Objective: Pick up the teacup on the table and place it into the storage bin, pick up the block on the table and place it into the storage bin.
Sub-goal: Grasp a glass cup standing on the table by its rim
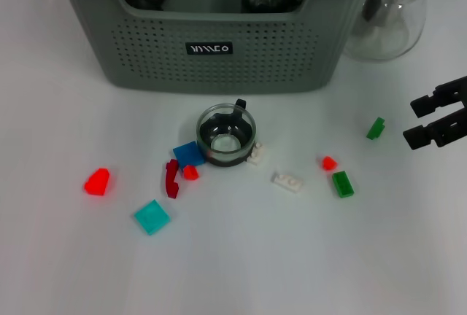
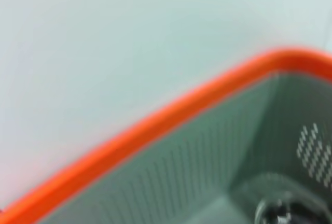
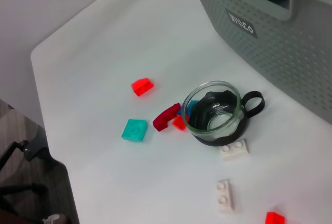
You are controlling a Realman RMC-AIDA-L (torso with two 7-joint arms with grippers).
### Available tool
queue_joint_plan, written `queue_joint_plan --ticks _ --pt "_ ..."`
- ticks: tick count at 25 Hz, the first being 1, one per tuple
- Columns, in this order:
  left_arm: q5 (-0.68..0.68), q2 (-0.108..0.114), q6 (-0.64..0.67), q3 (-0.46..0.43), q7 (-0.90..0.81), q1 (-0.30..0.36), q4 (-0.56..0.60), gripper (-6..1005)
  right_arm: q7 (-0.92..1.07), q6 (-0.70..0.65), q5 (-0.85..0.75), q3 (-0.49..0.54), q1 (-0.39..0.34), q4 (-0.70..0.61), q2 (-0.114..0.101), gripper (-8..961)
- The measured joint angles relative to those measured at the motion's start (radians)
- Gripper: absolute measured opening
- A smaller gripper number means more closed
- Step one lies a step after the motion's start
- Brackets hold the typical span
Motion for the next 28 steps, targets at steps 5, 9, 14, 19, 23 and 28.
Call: queue_joint_plan --ticks 5,9,14,19,23,28 --pt "-0.189 -0.004 0.125 -0.129 0.010 0.088 0.259 609 -0.011 0.000 0.001 0.006 0.002 -0.003 -0.001 916" --pt "-0.515 0.013 0.244 -0.193 0.122 0.198 0.375 627 -0.021 0.000 0.007 0.016 0.003 -0.004 0.000 915" --pt "-0.883 0.033 0.492 -0.218 0.380 0.343 0.443 623 -0.024 0.000 0.008 0.043 0.006 0.001 0.001 915" --pt "-0.865 0.009 0.700 -0.210 0.494 0.395 0.470 625 -0.025 0.004 0.007 0.071 0.005 0.003 0.007 916" --pt "-0.785 -0.024 0.764 -0.119 0.514 0.444 0.522 625 -0.018 0.011 0.005 0.077 0.005 0.007 0.011 916" --pt "-0.589 -0.067 0.763 0.045 0.488 0.478 0.584 622 -0.016 0.020 0.004 0.077 0.004 0.029 0.012 915"
